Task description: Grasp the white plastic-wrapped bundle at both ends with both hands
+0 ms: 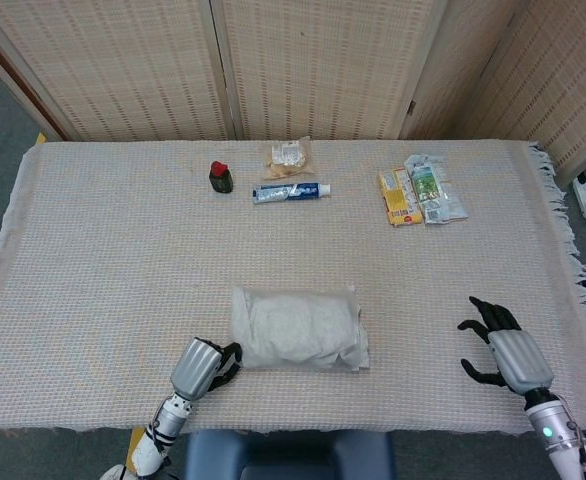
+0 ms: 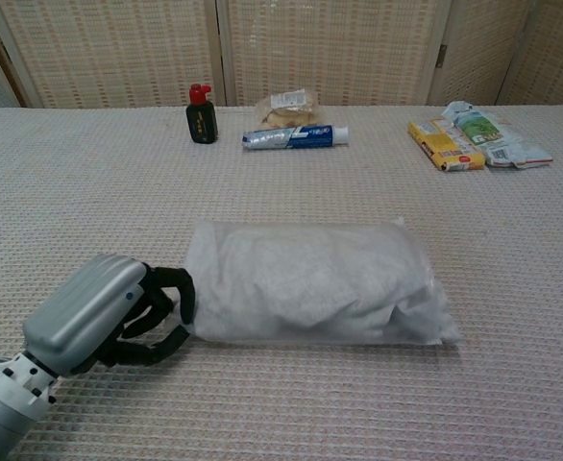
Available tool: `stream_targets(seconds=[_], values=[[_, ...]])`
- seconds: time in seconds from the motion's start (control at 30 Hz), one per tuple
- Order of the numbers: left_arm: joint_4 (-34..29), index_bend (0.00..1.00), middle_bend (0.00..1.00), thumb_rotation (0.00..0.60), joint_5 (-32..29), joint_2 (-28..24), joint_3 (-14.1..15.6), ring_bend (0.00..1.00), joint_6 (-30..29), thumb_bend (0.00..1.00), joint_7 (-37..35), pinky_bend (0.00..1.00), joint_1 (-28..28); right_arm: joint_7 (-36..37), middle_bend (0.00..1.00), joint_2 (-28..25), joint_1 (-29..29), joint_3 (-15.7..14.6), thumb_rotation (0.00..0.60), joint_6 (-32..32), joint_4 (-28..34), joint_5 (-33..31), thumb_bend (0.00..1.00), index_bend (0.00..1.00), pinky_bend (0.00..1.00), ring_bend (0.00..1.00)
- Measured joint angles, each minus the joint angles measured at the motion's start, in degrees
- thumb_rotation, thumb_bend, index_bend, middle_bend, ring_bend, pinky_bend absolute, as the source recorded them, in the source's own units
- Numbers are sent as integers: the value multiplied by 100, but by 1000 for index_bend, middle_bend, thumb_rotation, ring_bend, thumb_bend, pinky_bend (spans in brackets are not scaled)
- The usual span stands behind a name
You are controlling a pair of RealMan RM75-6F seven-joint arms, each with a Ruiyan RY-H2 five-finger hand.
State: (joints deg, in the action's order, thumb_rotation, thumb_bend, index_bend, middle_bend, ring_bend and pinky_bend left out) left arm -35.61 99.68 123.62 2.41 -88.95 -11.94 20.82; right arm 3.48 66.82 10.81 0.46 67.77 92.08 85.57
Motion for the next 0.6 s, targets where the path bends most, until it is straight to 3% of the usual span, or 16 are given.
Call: stream_targets(seconds=[0.33, 0.6], values=[[-338, 694, 1000, 600, -93, -137, 14, 1000, 115, 487, 221, 1000, 48, 1197, 0, 1370, 584, 227, 567, 2, -1475, 434, 375, 434, 0, 0], [-544, 685, 1000, 600, -188, -277, -70, 1000, 162, 469, 344, 1000, 114, 1801, 0, 2100, 1007, 236, 569, -222, -2244, 577, 368, 373, 0, 0]])
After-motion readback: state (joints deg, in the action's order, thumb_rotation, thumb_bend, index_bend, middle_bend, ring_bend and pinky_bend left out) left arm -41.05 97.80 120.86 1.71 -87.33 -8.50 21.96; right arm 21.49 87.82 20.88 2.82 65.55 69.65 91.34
